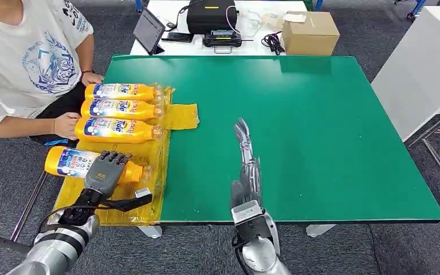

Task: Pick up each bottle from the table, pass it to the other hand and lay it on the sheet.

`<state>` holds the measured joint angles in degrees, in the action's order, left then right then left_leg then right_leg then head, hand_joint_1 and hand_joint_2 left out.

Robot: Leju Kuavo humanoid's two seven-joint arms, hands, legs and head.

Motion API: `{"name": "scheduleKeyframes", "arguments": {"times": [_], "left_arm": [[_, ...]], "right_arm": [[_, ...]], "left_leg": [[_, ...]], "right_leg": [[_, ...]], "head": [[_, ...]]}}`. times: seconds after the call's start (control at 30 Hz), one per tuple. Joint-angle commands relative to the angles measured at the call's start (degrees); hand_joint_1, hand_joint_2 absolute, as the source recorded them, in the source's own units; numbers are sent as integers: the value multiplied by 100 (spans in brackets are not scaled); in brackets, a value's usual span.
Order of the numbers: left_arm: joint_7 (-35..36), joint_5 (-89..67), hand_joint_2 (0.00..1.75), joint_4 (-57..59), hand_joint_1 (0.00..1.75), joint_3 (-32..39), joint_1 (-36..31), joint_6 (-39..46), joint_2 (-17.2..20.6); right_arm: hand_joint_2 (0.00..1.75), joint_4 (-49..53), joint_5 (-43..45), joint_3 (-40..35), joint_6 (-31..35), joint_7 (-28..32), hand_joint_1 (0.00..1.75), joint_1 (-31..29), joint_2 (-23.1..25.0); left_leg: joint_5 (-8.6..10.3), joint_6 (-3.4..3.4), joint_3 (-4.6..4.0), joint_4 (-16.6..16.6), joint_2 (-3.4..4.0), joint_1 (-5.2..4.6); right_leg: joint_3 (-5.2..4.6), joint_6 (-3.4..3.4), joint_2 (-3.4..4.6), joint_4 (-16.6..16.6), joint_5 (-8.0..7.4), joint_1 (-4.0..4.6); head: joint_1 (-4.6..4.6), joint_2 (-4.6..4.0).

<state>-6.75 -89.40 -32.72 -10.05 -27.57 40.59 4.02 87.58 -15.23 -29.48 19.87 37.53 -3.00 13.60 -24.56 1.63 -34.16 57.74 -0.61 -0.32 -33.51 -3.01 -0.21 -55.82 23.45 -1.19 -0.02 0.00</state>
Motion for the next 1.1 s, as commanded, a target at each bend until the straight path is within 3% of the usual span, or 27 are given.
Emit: {"name": "scheduleKeyframes", "arguments": {"times": [0.03,0.17,0.2,0.27,0.3,0.33,0.4,0.43,0.47,0.67,1.1], "left_arm": [[-16,-51,175,612,175,-351,-111,-59,72],[-339,466,175,859,175,108,-154,-59,-160],[-339,466,175,859,157,108,-154,-59,-160],[-688,849,175,1093,93,389,-241,-184,-276],[-878,1045,175,1113,24,510,-242,-368,-318],[-1058,1289,175,1106,0,667,-236,-609,-370],[-1444,1903,175,1045,0,1043,-217,-1236,-496],[-1516,2020,0,1024,0,1101,-213,-1379,-526],[-2516,3661,0,835,0,2036,-138,-3457,-836],[-2313,3892,0,576,0,1760,106,-3428,-910],[-2377,4313,0,521,0,1639,148,-3588,-848]], "right_arm": [[0,-301,19,-27,7,-22,0,-184,-72],[0,-304,-10,-36,61,-73,0,-161,-57],[0,-304,-10,-36,61,-73,0,-161,-57],[0,-306,-36,-41,74,-117,0,-141,-52],[0,-311,-35,-40,57,-140,0,-135,-52],[0,-307,-34,-22,60,-143,0,-122,-41],[0,-290,-32,2,22,-162,0,-113,-32],[0,-277,-37,14,18,-166,0,-106,-29],[0,-370,155,108,-280,-369,0,-99,5],[0,-594,132,223,-359,-266,0,-146,68],[0,-639,146,270,-395,-271,0,-153,97]], "left_leg": [[-4,-6,13,-3,11,3],[-6,-10,24,-6,14,8],[-4,-7,20,-5,8,4],[-7,-11,27,-4,13,9],[-4,-9,26,-5,8,7],[-3,-7,25,-5,4,4],[-5,-8,31,-6,8,7],[-3,-6,30,-6,3,3],[-6,-9,35,-5,7,9],[2,-3,62,-12,-56,-8],[10,-4,68,-11,-48,-6]], "right_leg": [[11,8,9,4,0,4],[22,13,11,10,1,9],[20,9,6,8,1,5],[25,14,11,9,1,10],[25,12,6,9,1,8],[23,10,3,8,1,5],[31,11,6,12,0,8],[30,9,3,9,1,4],[38,13,6,13,0,10],[73,9,-39,17,11,-8],[78,12,-37,16,3,-6]], "head": [[0,0],[0,0],[0,0],[0,0],[-2,0],[-2,0],[0,0],[-2,0],[0,0],[-2,0],[-2,0]]}}
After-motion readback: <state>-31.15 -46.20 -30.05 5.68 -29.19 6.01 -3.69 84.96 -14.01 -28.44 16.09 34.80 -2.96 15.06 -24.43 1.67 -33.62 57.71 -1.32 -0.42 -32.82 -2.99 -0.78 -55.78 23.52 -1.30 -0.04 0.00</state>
